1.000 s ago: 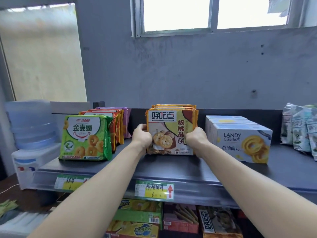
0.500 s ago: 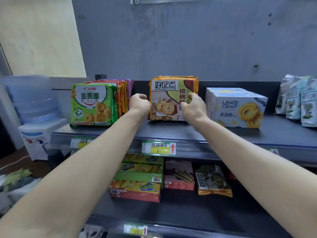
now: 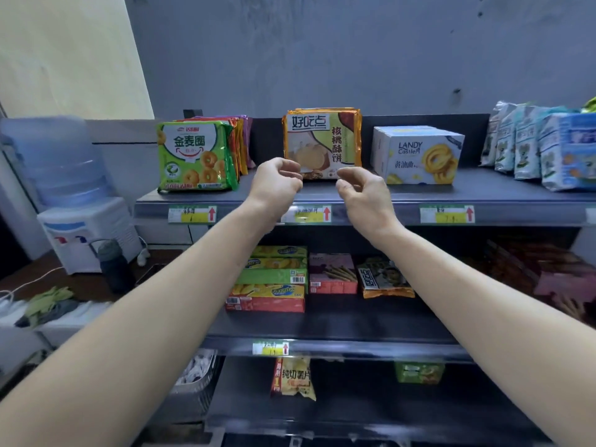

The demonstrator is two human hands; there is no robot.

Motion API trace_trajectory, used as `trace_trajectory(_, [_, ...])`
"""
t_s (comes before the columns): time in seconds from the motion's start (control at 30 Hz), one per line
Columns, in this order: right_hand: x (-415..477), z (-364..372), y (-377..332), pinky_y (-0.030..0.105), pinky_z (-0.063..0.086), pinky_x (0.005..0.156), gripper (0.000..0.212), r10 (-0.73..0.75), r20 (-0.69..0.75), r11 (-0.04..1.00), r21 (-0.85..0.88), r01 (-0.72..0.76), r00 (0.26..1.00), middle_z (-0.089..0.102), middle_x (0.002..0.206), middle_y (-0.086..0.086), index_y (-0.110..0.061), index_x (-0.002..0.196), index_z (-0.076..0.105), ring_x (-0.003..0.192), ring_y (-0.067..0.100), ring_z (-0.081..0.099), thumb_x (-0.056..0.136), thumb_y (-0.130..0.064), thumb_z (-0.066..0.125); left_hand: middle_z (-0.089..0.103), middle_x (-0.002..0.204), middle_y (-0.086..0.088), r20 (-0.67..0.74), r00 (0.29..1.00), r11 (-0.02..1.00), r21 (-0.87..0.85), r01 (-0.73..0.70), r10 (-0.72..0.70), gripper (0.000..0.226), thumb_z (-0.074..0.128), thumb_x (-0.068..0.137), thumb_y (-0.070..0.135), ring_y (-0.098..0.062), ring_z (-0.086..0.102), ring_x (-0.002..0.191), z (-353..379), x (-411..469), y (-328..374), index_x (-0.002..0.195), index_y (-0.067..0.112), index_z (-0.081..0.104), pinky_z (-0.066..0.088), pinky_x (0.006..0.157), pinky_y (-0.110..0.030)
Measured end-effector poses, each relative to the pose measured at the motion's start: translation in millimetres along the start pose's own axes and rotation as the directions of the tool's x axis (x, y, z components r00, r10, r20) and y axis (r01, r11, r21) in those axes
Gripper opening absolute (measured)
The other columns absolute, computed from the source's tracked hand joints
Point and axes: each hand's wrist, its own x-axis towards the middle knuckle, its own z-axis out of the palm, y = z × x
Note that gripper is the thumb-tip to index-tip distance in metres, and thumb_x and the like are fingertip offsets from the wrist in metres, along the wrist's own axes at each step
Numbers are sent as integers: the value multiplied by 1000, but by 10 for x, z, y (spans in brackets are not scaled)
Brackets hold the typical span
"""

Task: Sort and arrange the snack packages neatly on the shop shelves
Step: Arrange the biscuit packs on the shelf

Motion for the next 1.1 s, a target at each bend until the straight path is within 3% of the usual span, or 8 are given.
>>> trace_trajectory(0.27, [-801,-366,175,22,44,92,27,126,-3,985,-115,-126,992,66,114,4,-9,119,62,104,12,58,95,-16,53,65,99,-7,231,970,997,42,70,-78,23,56,85,-5,-21,61,96,171,-779,-163,101,11,61,51,92,-35])
trace_trajectory(0.4, [-1074,-645,379,25,44,97,28,238,-30,954,-180,-240,971,64,119,5,-9,120,62,111,15,58,95,-15,52,63,95,-6,298,940,986,66,151,-164,29,55,84,-7,-19,61,90,323,-1002,-334,109,5,63,52,81,-29])
trace_trajectory(0.47, [-1173,-762,483,25,43,98,29,293,-50,934,-200,-297,955,63,121,4,-10,121,62,113,16,57,95,-16,52,62,96,-8,313,927,978,74,195,-209,29,54,84,-8,-19,59,87,407,-1081,-423,111,2,62,52,78,-28])
trace_trajectory(0.6, [-1297,-909,686,28,42,100,31,369,-65,898,-231,-374,927,62,124,5,-10,123,61,115,18,56,94,-16,52,60,100,-14,319,894,947,39,319,-315,24,50,88,-7,-24,59,88,577,-1159,-589,107,4,61,52,88,-38])
trace_trajectory(0.7, [-1328,-971,860,28,39,100,33,421,-56,869,-260,-420,905,60,128,6,-9,125,59,119,19,54,95,-17,51,60,101,-15,329,873,929,40,368,-360,20,49,90,-5,-25,59,90,736,-1164,-695,104,6,59,50,74,-28])
trace_trajectory(0.97, [-1234,-1155,1416,28,36,102,37,529,17,821,-261,-507,848,56,134,5,-9,131,54,125,20,49,95,-18,50,61,93,-13,332,814,866,16,499,-476,21,50,89,-7,-19,60,73,1352,-1058,-975,102,7,59,48,64,-23])
trace_trajectory(1.1, [-1080,-1381,1754,24,35,96,37,560,46,805,-265,-531,827,56,133,4,-11,131,54,123,19,50,96,-19,51,61,98,-15,309,780,825,25,565,-544,16,51,89,-5,-25,61,86,1725,-977,-1094,94,8,59,50,69,-27])
